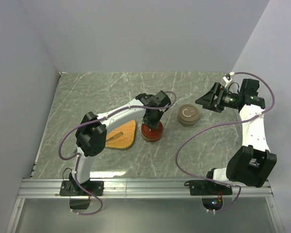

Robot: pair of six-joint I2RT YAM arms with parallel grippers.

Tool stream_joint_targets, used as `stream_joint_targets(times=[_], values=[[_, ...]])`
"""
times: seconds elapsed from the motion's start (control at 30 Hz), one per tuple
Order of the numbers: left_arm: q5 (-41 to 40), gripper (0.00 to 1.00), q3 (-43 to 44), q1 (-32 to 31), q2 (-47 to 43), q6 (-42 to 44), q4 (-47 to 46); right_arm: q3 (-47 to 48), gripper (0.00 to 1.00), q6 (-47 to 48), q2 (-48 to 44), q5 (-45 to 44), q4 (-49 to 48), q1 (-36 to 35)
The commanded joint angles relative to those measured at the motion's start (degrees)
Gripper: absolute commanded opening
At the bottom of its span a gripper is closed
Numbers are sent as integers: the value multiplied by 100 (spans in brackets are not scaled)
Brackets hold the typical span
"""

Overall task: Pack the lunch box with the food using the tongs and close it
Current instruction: Put the lid back on the lunch box

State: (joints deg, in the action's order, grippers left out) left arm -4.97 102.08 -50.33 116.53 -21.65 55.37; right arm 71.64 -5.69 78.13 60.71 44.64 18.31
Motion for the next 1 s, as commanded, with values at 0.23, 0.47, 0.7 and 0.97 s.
stream_joint_targets(times=[0.23, 0.47, 0.7, 0.97], values=[[-22, 0, 13, -21, 124, 214, 61, 61, 93, 33, -114, 90, -35, 59], [-13, 0, -13, -30, 142, 389, 9, 61, 93, 24, -105, 99, -43, 59], [321, 0, -188, -13, -7, 609, -167, 70, 93, 42, -105, 90, -26, 59], [892, 0, -636, 84, -218, 1170, -519, 96, 93, 86, -114, 73, 18, 59]])
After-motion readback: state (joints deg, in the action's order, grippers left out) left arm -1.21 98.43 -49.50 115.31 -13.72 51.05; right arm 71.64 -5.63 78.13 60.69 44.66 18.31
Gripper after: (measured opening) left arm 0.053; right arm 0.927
